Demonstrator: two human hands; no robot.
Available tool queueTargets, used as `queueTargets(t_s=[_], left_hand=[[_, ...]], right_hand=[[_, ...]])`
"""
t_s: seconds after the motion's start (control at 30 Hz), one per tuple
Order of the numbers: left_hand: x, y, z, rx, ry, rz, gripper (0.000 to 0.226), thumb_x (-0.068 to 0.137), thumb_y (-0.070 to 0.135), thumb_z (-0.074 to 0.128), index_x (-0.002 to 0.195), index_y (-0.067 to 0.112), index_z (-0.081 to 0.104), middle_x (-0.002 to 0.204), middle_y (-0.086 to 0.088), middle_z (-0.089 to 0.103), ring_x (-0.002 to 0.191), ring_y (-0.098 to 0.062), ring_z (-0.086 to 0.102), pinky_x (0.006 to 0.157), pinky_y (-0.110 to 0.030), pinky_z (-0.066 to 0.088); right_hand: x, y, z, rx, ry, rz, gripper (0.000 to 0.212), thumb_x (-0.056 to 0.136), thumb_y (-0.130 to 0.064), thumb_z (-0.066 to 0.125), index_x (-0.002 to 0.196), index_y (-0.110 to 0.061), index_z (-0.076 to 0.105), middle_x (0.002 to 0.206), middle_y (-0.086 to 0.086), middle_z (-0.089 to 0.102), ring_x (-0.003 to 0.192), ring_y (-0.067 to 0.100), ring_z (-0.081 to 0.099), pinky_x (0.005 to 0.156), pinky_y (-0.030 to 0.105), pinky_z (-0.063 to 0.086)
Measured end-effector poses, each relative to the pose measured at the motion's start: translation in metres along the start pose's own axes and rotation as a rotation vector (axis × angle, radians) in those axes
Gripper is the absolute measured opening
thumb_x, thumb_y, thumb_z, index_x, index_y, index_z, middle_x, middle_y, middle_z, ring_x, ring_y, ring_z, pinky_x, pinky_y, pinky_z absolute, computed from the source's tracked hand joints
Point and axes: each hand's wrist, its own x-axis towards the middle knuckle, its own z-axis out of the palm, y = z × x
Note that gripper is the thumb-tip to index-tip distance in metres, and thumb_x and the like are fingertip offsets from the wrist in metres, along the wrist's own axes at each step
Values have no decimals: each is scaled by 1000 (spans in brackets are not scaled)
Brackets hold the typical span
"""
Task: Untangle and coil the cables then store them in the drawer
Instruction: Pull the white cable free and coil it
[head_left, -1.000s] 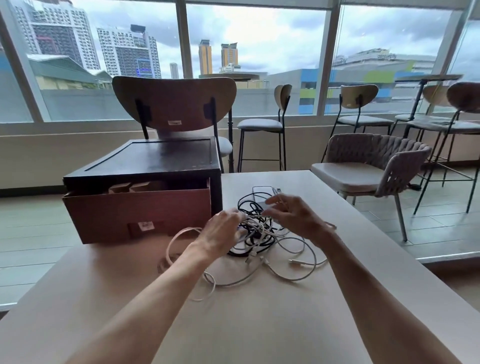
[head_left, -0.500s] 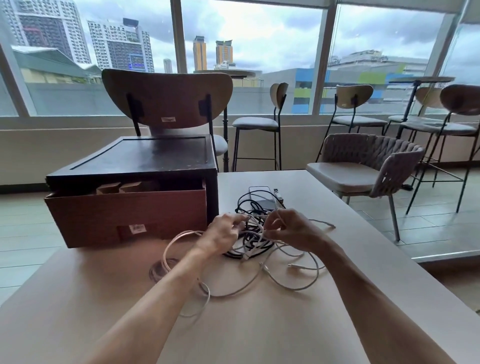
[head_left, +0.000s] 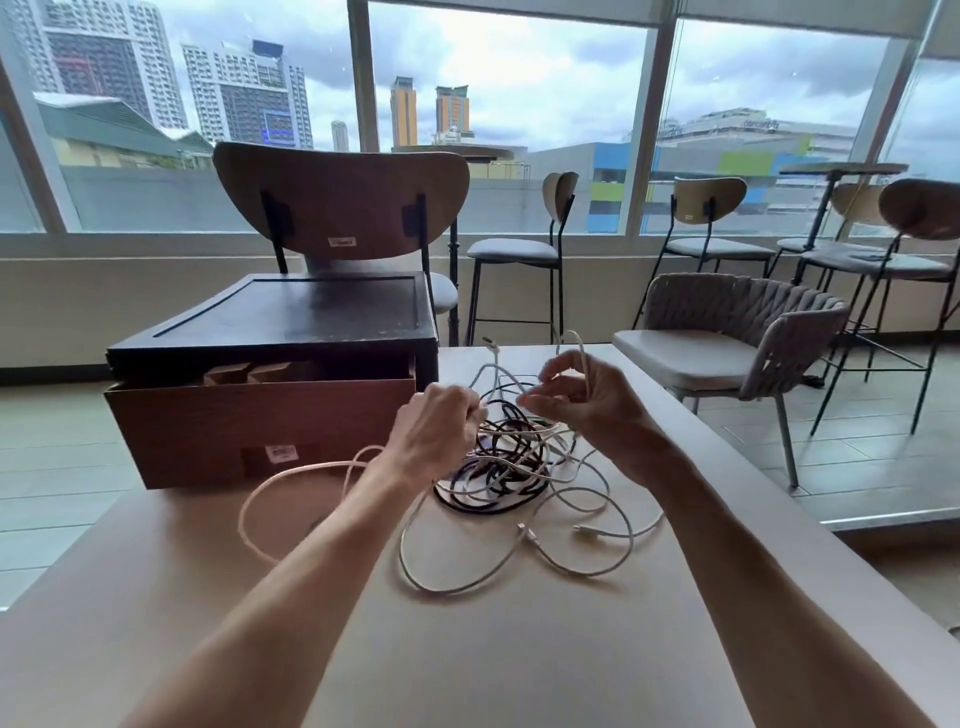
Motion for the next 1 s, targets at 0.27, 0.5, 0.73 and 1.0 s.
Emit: queueTargets(t_s=[0.27, 0.5, 0.73, 1.0], left_hand=[[-22, -1, -51, 367, -630, 182, 12, 87, 16, 71, 90, 27, 74, 101, 6, 65, 87, -15, 62, 70, -30, 52], [-34, -4, -62, 74, -709, 99, 23, 88, 9, 71, 99, 26, 80, 90, 10, 74, 75, -2, 62, 74, -23, 52], [-16, 2, -82, -448, 66, 9, 12, 92, 21, 71, 103, 22, 74, 92, 12, 72, 72, 8, 63, 70, -14, 47], [8, 25, -62, -1025, -52, 71, 37, 106, 6, 42, 132, 25, 60, 108, 23, 68, 123, -12, 58, 109, -38, 45]], right_hand=[[2, -25, 11, -23, 192, -51, 24, 80, 1, 78, 95, -6, 59, 86, 15, 74, 64, 2, 67, 55, 10, 45], [3, -32, 20, -391, -26, 60, 37, 99, -34, 57, 99, 2, 64, 88, 10, 64, 58, 4, 49, 52, 11, 38], [13, -49, 26, 323, -122, 315, 44, 105, -30, 32, 87, -4, 63, 64, 6, 57, 45, 9, 28, 43, 22, 16], [35, -27, 30, 946, -736, 324, 34, 102, -32, 46, 91, -5, 63, 59, -2, 52, 41, 4, 25, 34, 16, 21]])
